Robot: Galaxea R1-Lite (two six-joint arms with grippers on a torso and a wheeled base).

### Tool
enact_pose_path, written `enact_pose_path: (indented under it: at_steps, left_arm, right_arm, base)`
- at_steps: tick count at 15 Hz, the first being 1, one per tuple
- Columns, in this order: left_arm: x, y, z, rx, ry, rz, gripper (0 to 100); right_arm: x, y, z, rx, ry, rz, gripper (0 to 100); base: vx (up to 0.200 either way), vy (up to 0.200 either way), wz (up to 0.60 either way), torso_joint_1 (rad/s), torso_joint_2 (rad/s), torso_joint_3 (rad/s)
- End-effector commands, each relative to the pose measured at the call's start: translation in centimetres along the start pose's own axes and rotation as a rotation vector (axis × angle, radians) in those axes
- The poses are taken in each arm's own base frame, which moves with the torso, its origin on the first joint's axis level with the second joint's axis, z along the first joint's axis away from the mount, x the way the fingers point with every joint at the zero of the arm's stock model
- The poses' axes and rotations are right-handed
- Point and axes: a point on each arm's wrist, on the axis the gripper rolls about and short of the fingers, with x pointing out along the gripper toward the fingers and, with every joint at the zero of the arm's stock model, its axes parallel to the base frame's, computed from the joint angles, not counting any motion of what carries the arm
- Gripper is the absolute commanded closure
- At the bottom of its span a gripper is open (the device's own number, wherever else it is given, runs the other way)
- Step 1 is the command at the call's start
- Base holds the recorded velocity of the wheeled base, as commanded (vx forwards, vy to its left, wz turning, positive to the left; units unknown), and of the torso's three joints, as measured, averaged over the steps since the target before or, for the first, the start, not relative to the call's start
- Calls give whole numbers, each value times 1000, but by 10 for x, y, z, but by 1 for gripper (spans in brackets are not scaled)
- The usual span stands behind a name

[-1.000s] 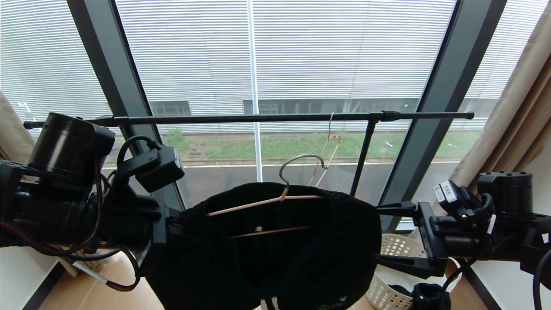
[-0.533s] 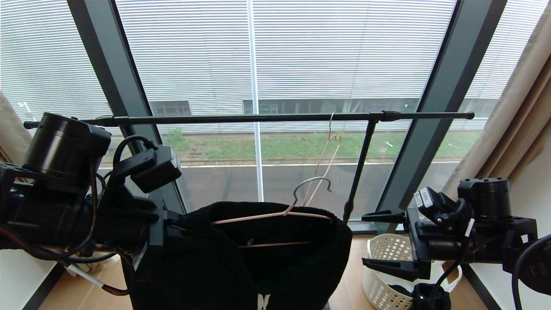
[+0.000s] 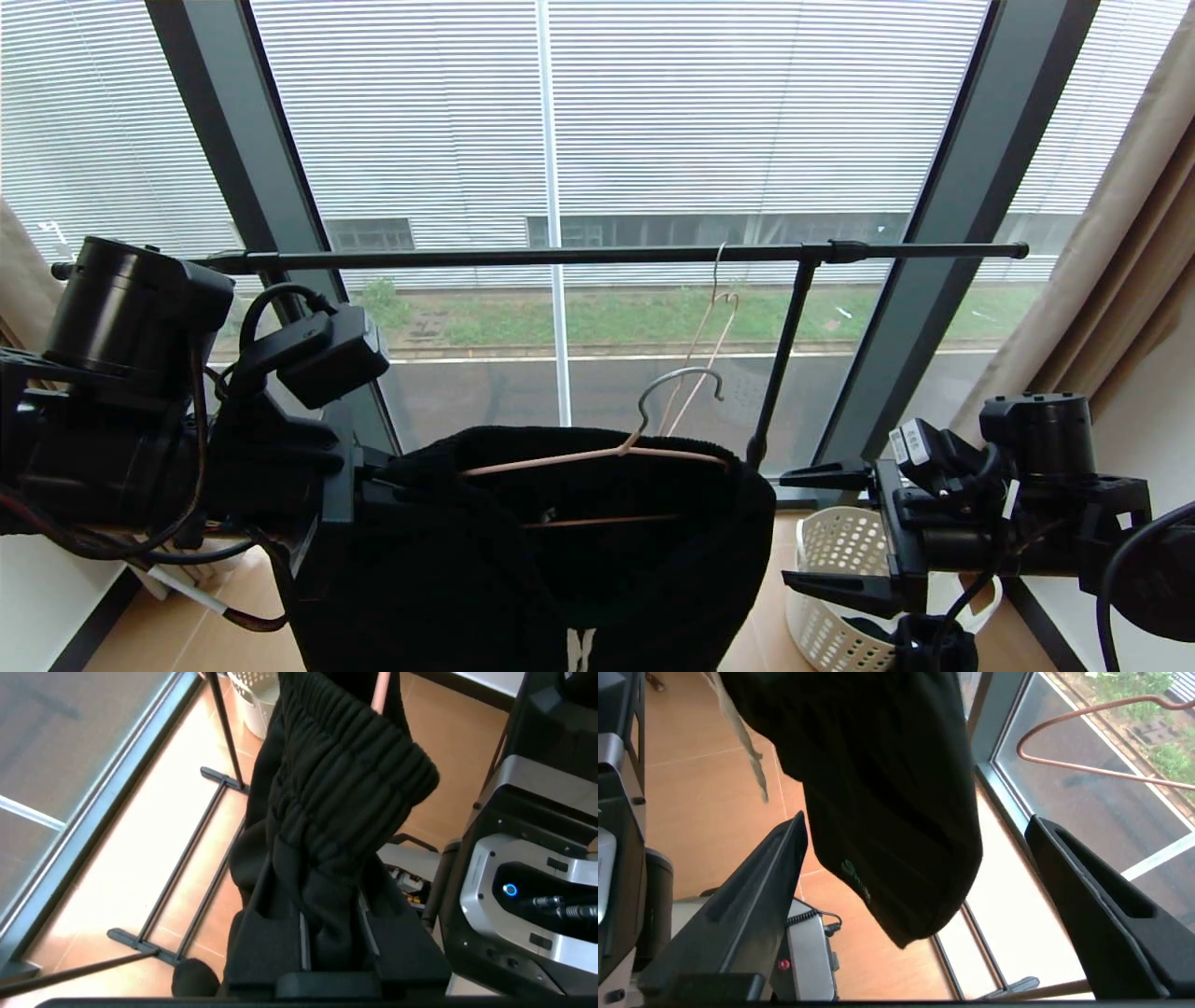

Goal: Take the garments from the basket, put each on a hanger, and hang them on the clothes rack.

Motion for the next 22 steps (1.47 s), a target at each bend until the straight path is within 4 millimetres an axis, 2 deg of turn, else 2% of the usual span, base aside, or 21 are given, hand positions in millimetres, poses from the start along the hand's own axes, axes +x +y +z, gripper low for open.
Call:
enact_pose_path:
  at_steps: [1,13,18,22]
  left_arm:
    - [0,1,1,-7,-10,4,100]
    - [0,-3,4,-18,-92,-56,100]
    - [-2,-3,2,-21,-92,-56,100]
    - [-1,-3,4,-10,-102,-55,100]
  right_arm:
    - [2,-1,-3,6,5,4,0]
    - [9,-10,-9,26,17,9,0]
    - [-12,-22,-8,1,-10,-86,0]
    - [-10,-27,-13,17,-3,-91,0]
  base:
    - [0,0,0,0,0,0]
    - [0,0,0,0,0,0]
    - [0,0,0,0,0,0]
    - [0,0,0,0,0,0]
